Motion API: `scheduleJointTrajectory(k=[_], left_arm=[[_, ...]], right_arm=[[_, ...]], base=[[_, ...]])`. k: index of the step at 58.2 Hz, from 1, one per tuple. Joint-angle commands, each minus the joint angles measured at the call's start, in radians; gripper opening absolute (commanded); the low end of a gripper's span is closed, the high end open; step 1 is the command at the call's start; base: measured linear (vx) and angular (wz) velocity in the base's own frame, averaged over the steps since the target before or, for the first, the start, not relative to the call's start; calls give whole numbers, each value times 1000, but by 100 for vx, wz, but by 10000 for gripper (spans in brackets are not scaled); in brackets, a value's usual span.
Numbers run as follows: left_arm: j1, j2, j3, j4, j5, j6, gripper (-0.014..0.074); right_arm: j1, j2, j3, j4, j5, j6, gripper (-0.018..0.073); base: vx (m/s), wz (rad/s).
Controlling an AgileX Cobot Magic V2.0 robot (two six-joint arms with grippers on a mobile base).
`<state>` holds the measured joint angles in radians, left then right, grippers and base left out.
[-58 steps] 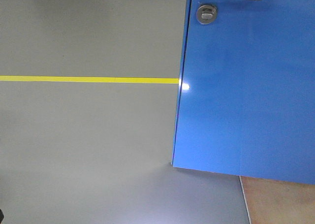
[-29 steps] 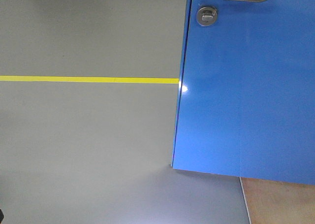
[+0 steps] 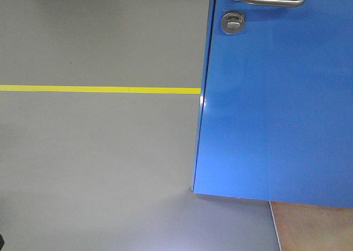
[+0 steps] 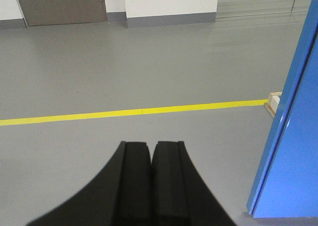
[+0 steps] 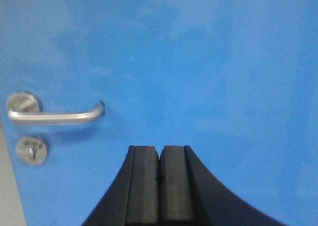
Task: Move to blue door and open it
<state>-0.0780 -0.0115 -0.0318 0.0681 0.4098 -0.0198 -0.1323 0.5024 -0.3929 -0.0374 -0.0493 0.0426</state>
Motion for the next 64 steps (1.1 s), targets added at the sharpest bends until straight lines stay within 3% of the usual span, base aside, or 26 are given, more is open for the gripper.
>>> scheduleJointTrajectory(k=[1, 14, 64], left_arm=[[-1, -14, -30, -3, -86, -7, 73], [-1, -14, -30, -3, -86, -7, 73], [-1, -14, -30, -3, -86, -7, 73]], right_arm=[[-9, -180, 139, -14, -59, -1, 8], [-9, -543, 415, 46, -7, 27, 8], [-9, -529, 426, 15, 60, 45, 8]], base=[[0, 0], [0, 0], [0, 0]])
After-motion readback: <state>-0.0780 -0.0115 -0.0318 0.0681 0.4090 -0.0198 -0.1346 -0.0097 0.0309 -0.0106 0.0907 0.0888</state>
